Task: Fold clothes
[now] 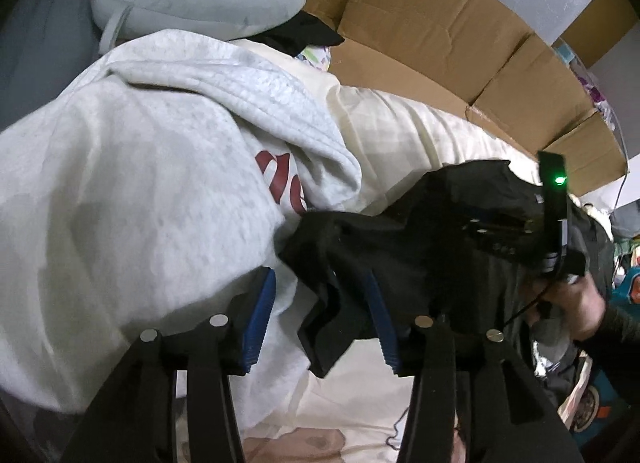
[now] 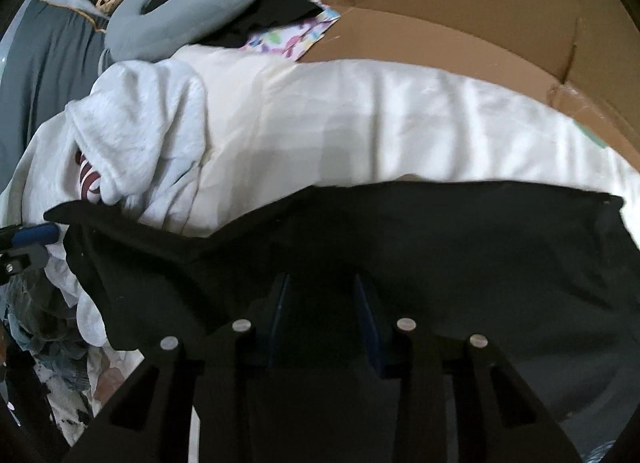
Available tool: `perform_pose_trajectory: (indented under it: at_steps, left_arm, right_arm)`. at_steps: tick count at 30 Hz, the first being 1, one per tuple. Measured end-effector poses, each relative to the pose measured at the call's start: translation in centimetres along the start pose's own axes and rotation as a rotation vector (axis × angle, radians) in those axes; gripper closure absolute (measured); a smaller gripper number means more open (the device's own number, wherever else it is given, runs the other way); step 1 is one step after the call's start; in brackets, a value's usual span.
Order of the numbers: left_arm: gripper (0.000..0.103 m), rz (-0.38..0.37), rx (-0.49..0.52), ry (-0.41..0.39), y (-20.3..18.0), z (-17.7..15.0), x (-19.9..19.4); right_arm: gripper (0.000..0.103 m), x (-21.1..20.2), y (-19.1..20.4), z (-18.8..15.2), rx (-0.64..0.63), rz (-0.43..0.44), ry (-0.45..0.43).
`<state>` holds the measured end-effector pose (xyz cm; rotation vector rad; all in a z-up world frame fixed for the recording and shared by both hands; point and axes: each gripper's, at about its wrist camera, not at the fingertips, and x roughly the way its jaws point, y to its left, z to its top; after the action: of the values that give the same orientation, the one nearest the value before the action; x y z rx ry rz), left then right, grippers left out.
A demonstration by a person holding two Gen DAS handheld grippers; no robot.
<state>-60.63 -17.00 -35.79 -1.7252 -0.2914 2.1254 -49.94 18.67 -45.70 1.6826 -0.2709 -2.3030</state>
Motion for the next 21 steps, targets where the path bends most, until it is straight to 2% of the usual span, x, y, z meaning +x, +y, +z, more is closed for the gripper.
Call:
perform_pose_trajectory:
  at_steps: [2, 7, 11, 18, 21]
  left_arm:
    - [0.055, -0.011, -0.021, -0.007, 0.1, -0.7, 0.1]
    - [0.055, -0.039, -0.103, 0.022, 0.9, -2.2, 3.2]
    - [0.055, -0.050, -0.144, 0.015, 1.1, -3.3, 5.1]
    - [0.057, -0.053, -0.167, -0.042, 1.6, -4.0, 6.3]
    - [0.092, -0.007, -0.133, -0.065, 1.4, -4.2, 5.9]
  right_arm:
    - [0.071, 0.5, 0.3, 0.2, -0.006, 0.002, -0.001]
    - [0.071, 2.0, 1.3, 2.2, -0.064, -0.028, 0.018]
    - [0.071, 2.9, 2.0, 3.6, -0.101, -0.042, 0.030]
    - [0.071, 4.1, 2.4, 5.1, -0.037, -0.039, 0.031]
    - [0.070, 4.3, 2.7, 5.9, -0.042, -0.035, 0.030]
